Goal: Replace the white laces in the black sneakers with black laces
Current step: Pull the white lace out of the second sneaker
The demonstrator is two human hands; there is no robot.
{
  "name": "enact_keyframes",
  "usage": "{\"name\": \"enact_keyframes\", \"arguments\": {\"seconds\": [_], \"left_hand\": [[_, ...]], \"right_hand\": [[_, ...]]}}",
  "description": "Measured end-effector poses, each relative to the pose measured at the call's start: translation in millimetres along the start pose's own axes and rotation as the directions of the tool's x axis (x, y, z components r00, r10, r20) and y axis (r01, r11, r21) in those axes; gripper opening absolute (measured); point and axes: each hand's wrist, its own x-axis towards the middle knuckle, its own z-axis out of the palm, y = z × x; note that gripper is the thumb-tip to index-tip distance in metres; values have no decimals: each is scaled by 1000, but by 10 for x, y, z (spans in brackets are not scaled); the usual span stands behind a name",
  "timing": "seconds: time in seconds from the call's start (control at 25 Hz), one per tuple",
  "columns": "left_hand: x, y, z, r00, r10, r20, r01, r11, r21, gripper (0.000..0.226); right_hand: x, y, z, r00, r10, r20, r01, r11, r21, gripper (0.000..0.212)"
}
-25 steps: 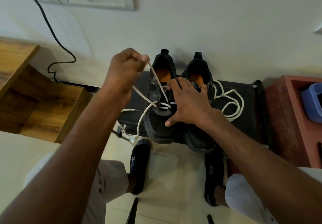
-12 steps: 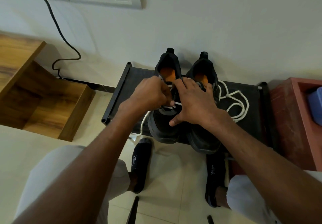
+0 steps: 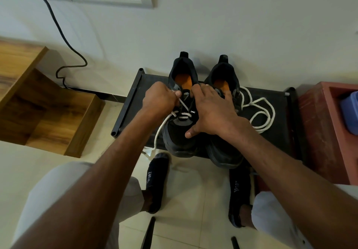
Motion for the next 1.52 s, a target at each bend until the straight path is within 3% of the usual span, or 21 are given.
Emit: {"name": "enact_keyframes", "arguments": {"seconds": [0.08,0.2,0.24,0.4,0.52,0.56,0.6,0.68,0.76,0.84,0.96,1.08,1.16,1.28,1.52], "left_hand": [[-7,-2,69,999,-20,-47,23,999,43,31],[-55,38,138,985,73,-155,-22,951,307,29],[-55,42,149,987,46,-155,0,959,283,29],[-39,6,124,984,-151,-90,146,988,-57,31],[39,-23,-46,953,-269,-136,192,890,-415,31],[55,-35,-104,950,-276,-147,192,887,-421,30],[59,-43,-148,959,-248,-137,195,929,-316,29],[19,-42,-185,989,-137,-47,142,981,135,22],[-72,-1,-213,999,-41,-15,42,843,536,16],[-177,43,-299,998,-59,-24,59,711,701,18],[-132,-9,-396,1000,-14,0,10,680,733,47],[-82,20,-418,956,142,255,-263,797,544,108],[-76,50,-329,911,156,383,-349,786,510,131],[-93,-19,-109,898,159,410,-385,736,557,133],[-52,-105,-66,919,238,313,-366,809,459,106]], "right_hand": [[7,0,3,1000,-1,-10,0,1000,-22,113],[10,-22,21,999,26,-36,-28,998,-54,114],[16,-33,28,999,30,-43,-33,997,-66,115],[35,-54,18,999,33,-27,-35,996,-83,117],[24,-26,-13,999,32,5,-31,992,-126,109],[11,-27,-24,1000,22,14,-20,993,-121,102],[0,-38,-34,1000,13,22,-11,994,-111,98],[-8,-64,-58,998,6,65,0,995,-105,96],[-8,-94,-97,995,17,100,-9,997,-80,91],[0,-130,-157,998,45,48,-44,999,-23,71],[19,-255,-180,995,39,-94,-45,997,-69,38],[36,-385,-124,991,26,-128,-27,1000,-9,14],[43,-398,-84,997,44,-63,-38,995,97,16],[57,-345,-49,992,71,-103,-58,990,126,14],[-35,-149,-180,971,221,-96,-173,915,364,6]]}}
